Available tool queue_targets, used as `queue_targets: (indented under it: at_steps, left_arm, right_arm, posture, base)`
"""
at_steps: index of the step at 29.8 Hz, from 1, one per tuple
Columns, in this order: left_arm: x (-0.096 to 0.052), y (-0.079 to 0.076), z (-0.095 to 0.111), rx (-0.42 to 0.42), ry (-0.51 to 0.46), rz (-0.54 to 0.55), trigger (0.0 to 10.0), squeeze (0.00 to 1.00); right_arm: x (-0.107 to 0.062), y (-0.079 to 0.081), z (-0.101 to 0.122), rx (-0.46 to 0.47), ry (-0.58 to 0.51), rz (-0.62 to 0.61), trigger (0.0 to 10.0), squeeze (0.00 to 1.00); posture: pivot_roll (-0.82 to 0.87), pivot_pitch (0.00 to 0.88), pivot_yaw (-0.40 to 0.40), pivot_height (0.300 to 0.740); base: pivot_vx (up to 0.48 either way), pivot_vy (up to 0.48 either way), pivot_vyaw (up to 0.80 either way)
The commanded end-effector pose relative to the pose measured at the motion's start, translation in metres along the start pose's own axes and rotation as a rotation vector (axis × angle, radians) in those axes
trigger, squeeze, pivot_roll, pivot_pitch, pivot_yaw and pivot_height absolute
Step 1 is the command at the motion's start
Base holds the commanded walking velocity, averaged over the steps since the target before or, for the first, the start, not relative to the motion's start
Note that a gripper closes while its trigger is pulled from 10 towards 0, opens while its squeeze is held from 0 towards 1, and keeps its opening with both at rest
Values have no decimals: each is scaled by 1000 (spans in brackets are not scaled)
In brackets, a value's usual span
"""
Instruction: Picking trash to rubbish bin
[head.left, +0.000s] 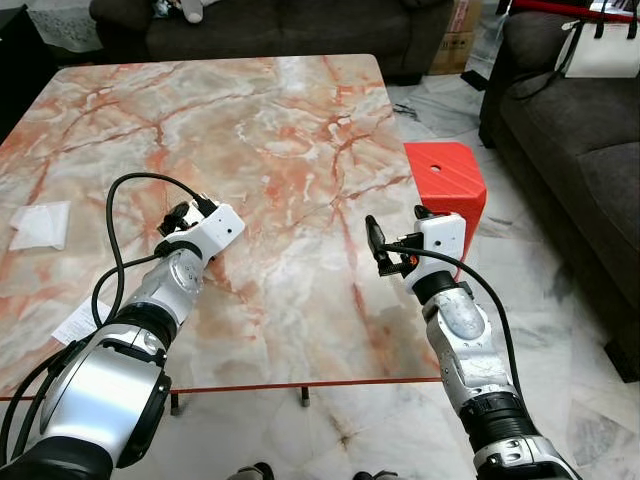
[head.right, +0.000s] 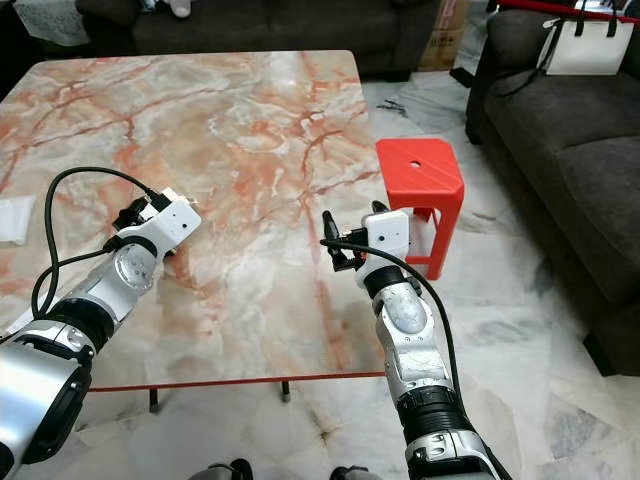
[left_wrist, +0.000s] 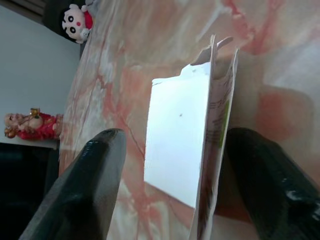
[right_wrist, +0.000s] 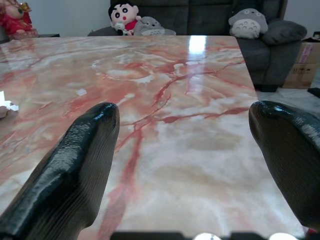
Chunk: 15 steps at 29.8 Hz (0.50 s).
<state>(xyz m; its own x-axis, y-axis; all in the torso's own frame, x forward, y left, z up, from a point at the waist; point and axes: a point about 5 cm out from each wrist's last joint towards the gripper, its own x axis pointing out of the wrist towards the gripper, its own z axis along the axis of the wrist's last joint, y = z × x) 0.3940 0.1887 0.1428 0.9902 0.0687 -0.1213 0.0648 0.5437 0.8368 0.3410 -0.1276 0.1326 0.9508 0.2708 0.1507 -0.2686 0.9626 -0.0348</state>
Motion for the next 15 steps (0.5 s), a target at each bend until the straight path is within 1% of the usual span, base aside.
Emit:
queue_targets:
  at_steps: [1, 10, 15]
  left_arm:
    - [-1, -3, -3, -4, 11, -22, 0, 0]
    - [-2, -6, -4, 4, 12, -25, 0, 0]
    - [-1, -2, -4, 16, 21, -8, 0, 0]
  right_arm:
    - [-3, 0, 0, -2, 7, 3, 10000, 0]
    - [-3, 0, 0, -3, 7, 4, 10000, 0]
    - [-1, 0, 1, -5, 7, 5, 10000, 0]
  posture:
    - [-92, 164, 2, 740]
    - [-95, 157, -1, 740]
    - [-95, 143, -1, 740]
  base:
    - [0, 0, 0]
    - [0, 0, 0]
    - [0, 0, 0]
